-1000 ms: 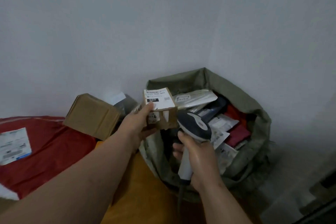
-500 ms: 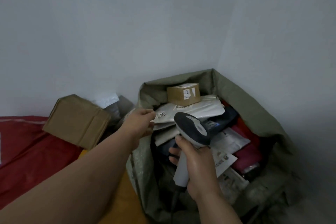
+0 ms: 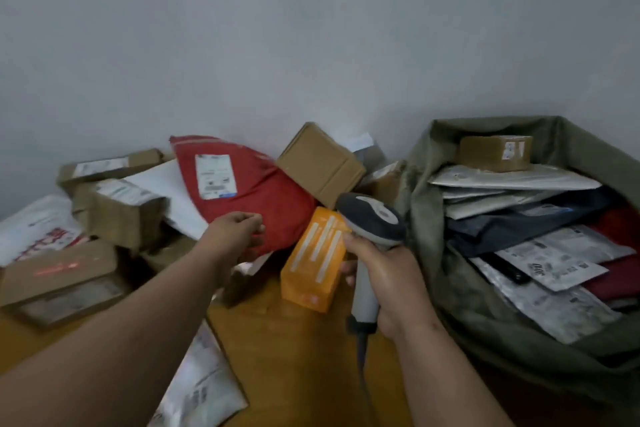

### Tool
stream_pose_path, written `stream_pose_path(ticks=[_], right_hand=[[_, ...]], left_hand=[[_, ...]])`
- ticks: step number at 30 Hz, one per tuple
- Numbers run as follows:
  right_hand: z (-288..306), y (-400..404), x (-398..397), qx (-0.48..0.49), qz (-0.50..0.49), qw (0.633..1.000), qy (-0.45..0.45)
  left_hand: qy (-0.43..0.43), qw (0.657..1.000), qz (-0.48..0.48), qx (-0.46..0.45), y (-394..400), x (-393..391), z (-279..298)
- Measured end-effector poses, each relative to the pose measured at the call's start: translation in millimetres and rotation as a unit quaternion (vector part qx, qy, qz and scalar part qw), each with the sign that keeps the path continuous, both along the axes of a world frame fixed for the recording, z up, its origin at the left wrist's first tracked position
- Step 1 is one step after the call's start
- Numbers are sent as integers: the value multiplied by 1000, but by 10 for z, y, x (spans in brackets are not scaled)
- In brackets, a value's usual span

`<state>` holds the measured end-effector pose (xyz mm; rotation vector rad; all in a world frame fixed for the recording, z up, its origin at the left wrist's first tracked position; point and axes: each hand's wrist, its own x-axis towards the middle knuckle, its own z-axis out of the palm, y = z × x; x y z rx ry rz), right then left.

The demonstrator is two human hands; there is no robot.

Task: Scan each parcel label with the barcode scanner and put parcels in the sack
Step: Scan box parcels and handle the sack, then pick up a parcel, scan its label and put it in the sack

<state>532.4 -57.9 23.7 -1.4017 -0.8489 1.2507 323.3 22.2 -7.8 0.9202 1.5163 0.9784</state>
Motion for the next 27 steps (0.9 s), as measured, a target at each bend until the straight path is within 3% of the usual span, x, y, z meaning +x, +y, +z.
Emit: stream_pose_path(ticks=[8,18,21,27], right_hand=[[-254,-449,-1388,-15,77,997,-20],[-727,-599,-1897,-93,124,986,-56],[-861,-568,-1853,-111,113,986,-57],[-1217,-434,-1794,-156,112,978,-85]], left_hand=[[124,988,68,-59,-986,-1762,-401],[222,960,55,-162,-1563,-2238,-882],[195,962,48,-184,-1499,-2119,-930],[34,967,99,-234,-1320,-1726,-1178]])
